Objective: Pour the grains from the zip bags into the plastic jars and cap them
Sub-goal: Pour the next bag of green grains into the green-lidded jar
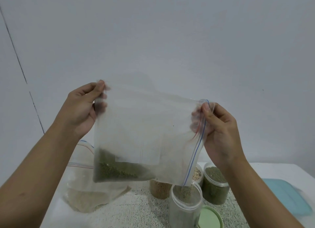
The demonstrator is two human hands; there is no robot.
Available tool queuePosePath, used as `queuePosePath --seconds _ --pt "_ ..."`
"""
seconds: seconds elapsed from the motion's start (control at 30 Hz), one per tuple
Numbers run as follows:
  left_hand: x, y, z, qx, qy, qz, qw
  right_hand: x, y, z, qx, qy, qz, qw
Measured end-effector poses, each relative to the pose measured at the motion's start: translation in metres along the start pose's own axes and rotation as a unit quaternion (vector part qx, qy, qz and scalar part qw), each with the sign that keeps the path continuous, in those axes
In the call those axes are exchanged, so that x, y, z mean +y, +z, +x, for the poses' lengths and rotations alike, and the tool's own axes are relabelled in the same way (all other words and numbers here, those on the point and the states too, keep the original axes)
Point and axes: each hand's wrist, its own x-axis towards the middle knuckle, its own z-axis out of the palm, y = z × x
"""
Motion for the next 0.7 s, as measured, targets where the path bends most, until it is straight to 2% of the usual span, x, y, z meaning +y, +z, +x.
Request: queuePosePath --seconds 0.4,0.7 --pt "0.004 0.021 -0.004 -0.019 -0.006 0.039 0.999 0.003 -0.014 -0.010 0.055 0.024 0.073 0.996" --pt "0.007 0.035 0.000 -0.032 -0.005 0.054 0.998 0.008 -0.024 -0.011 0.064 0.053 0.130 0.988"
